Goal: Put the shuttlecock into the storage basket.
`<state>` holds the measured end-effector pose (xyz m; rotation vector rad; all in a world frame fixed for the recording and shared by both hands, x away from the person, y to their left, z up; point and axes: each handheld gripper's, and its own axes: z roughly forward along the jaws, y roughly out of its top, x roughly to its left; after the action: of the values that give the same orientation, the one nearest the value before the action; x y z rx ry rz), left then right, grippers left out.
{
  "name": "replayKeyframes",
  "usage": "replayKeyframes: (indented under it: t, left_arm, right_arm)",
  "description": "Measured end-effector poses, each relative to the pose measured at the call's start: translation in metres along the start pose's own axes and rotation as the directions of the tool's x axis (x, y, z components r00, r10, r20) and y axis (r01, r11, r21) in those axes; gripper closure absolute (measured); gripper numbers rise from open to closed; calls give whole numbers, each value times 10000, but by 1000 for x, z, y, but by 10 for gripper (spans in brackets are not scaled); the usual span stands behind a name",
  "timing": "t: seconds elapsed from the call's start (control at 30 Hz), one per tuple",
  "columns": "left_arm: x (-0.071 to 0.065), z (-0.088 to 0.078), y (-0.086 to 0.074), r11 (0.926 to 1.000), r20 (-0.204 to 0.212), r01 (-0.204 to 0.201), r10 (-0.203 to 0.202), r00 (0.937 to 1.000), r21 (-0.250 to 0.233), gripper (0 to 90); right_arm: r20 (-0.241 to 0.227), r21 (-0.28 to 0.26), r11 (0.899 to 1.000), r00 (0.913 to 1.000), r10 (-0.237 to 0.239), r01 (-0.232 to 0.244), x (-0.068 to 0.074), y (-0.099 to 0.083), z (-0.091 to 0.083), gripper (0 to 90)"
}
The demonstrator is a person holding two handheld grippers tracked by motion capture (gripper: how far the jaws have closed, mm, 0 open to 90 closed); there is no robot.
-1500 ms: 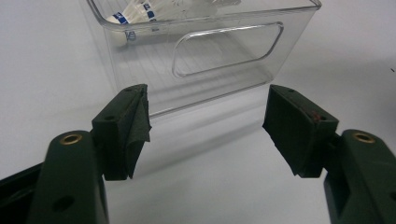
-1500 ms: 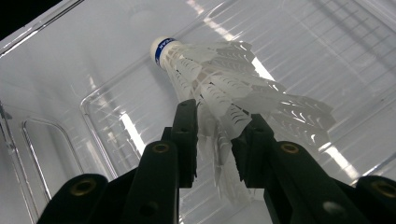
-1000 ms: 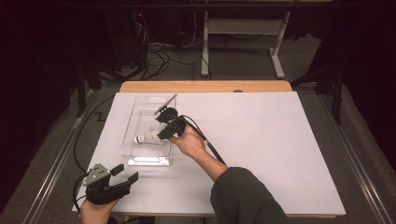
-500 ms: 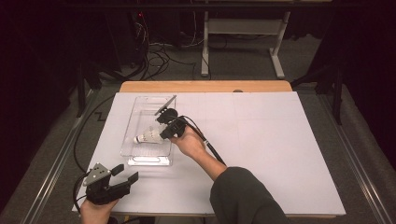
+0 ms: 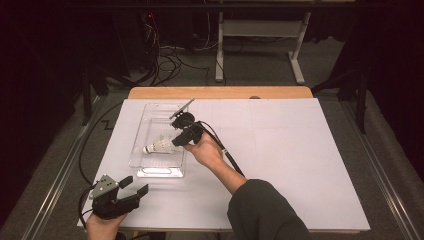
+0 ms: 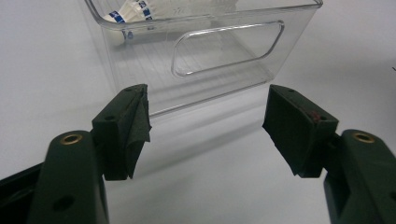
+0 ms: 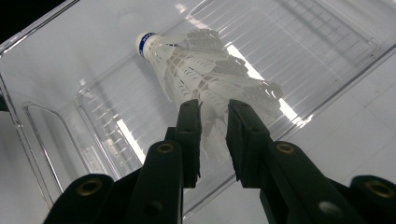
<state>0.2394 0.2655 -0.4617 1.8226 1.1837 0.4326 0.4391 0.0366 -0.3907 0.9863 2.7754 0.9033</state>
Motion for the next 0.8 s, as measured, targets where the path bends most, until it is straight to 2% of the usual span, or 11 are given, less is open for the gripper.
replayKeyframes:
  t: [0.37,0.8]
  left_arm:
    - [0,0,0,10000,-20,17,-17,10000,1,323]
    - [0,1,0,10000,-39,49,-49,10000,15,323]
  right_arm:
    - [78,-488,9988,10000,47,-43,-4,-6,-16,744]
    - [30,-796,9966,9998,220,-217,-18,-21,-26,732]
